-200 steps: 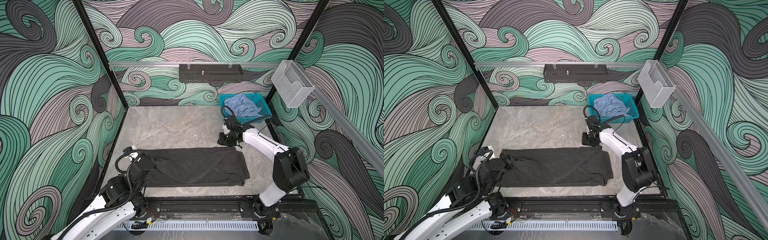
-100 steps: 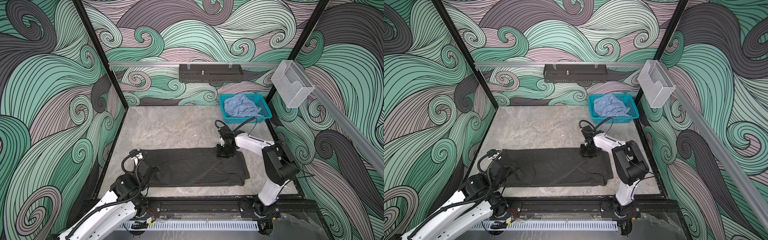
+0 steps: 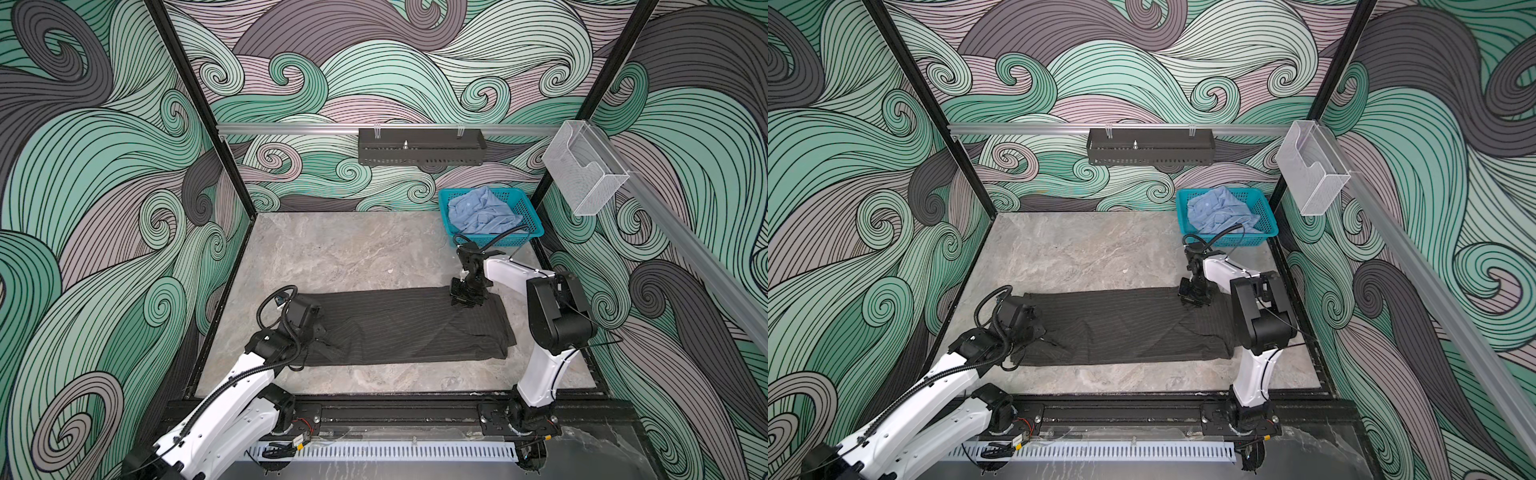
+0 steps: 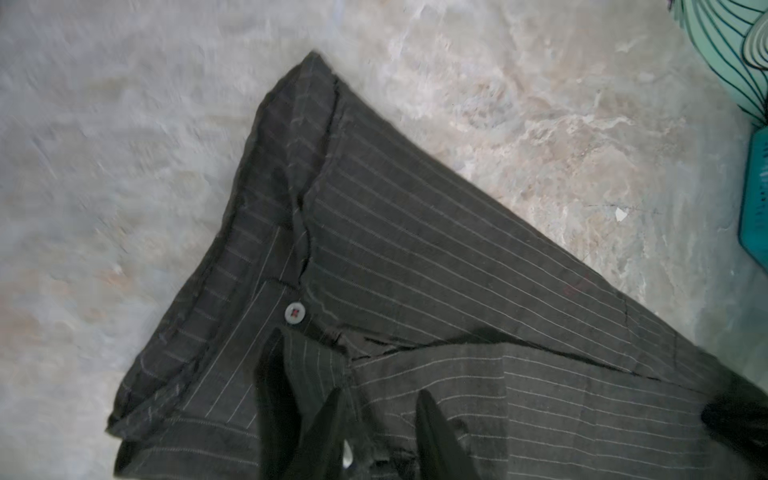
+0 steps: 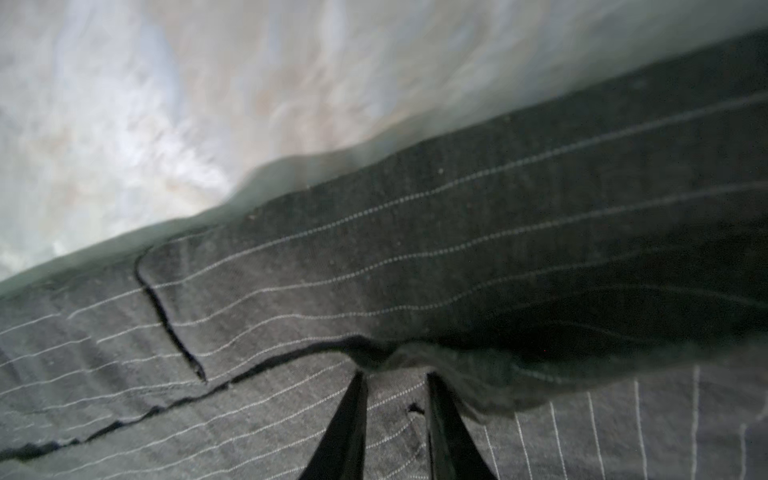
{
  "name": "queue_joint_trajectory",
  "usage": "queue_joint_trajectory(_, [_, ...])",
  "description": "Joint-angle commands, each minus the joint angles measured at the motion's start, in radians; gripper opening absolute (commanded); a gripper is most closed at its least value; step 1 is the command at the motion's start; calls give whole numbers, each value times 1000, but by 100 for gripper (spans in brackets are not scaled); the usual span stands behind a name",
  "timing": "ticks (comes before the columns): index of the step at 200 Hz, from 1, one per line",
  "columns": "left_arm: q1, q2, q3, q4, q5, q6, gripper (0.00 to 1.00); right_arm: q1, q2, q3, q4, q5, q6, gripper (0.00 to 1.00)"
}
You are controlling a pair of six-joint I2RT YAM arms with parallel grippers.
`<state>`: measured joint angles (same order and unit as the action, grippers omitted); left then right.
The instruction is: Fold and stack the long sleeve shirts
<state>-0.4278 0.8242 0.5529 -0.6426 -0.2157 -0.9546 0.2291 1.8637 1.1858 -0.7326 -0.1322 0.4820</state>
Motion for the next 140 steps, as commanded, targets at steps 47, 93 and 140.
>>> queue_joint_trajectory(47, [54,-44,71,-131,221,-17,73,-44,9,-1,-48,56,-42,27])
queue_joint_trajectory(93, [82,70,-5,-117,253,-19,70,-44,-1,-3,-39,37,-51,27])
queue_joint_trajectory(140, [108,118,-98,-56,234,7,59,-45,-12,-3,-33,26,-50,27])
